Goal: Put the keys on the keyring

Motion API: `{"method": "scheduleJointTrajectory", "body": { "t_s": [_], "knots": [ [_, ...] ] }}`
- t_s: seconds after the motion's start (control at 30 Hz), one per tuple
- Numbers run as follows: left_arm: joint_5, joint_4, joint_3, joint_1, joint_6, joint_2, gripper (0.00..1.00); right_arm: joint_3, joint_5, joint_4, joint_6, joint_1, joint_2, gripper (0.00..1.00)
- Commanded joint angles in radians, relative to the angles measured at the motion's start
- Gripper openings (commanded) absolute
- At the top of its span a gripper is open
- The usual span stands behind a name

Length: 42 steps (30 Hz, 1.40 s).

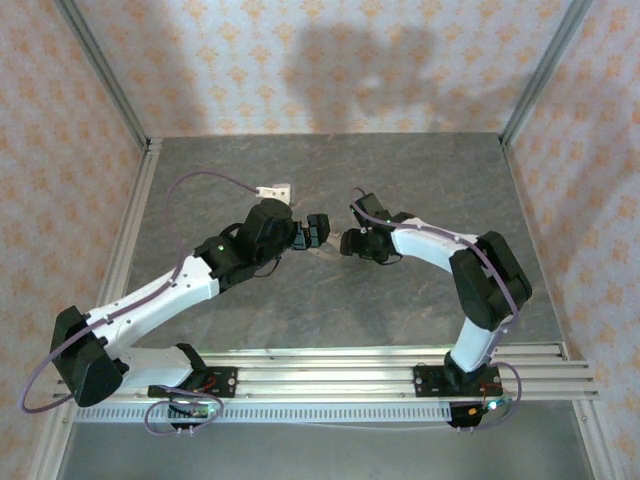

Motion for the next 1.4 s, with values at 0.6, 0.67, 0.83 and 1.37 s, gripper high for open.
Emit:
{"method": "scheduleJointTrajectory", "body": {
  "t_s": [0.6, 0.67, 0.83, 1.37],
  "knots": [
    [-0.045, -0.010, 0.055, -0.021, 0.001, 0.059, 1.00, 0.042, -0.069, 0.099, 0.017, -0.009, 0.095, 0.55],
    [-0.046, -0.008, 0.055, -0.024, 0.001, 0.061, 1.00, 0.037, -0.081, 0.111, 0.026, -0.008, 0.090, 0.54],
    [-0.045, -0.003, 0.055, -0.029, -0.001, 0.066, 1.00, 0.046, -0.096, 0.123, 0.039, 0.008, 0.087, 0.53],
    [-0.058, -0.009, 0.049, -0.039, 0.001, 0.060, 1.00, 0.111, -0.116, 0.107, 0.047, 0.062, 0.115, 0.54]
  ]
}}
